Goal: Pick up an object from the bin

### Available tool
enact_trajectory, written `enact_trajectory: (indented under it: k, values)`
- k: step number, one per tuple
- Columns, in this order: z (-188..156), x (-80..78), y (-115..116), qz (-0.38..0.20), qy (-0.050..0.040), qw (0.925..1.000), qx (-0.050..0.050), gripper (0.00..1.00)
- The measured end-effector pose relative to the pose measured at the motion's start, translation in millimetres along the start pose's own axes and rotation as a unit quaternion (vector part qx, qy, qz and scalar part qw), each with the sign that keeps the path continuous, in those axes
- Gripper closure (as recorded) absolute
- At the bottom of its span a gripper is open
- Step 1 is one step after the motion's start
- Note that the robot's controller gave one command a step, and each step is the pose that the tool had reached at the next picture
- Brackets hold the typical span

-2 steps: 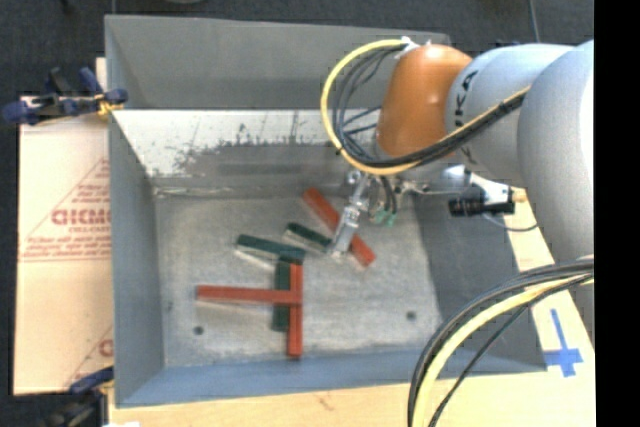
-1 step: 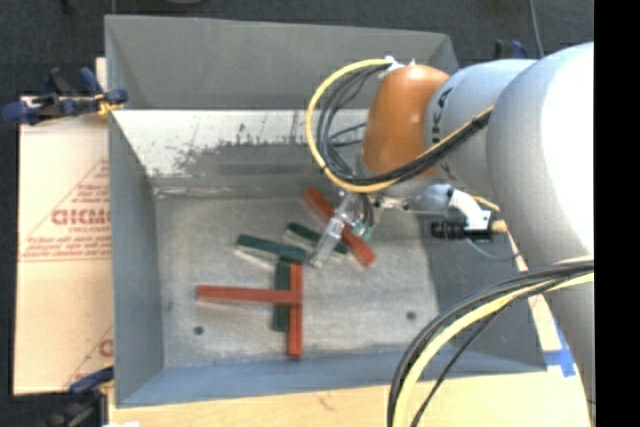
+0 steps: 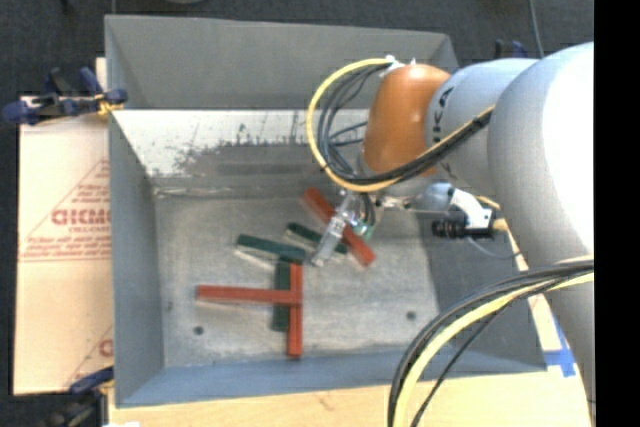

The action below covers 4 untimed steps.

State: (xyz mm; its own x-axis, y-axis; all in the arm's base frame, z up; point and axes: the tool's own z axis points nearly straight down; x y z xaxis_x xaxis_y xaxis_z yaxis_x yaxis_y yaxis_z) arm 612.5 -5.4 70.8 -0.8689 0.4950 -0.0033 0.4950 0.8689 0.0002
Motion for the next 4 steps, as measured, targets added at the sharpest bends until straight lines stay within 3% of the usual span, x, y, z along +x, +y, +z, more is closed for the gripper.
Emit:
enact_trajectory:
  k: [1, 3, 4]
  values:
    - [-0.3, -0.4, -0.2, -0.001, -0.0005, 1.0000, 0.000, 1.00]
    - [-43.0, -4.0, -0.5, -0.002, -0.0013, 1.0000, -0.001, 1.00]
    - [-96.6, -6.1, 0.2, -0.004, -0.0022, 1.0000, -0.002, 1.00]
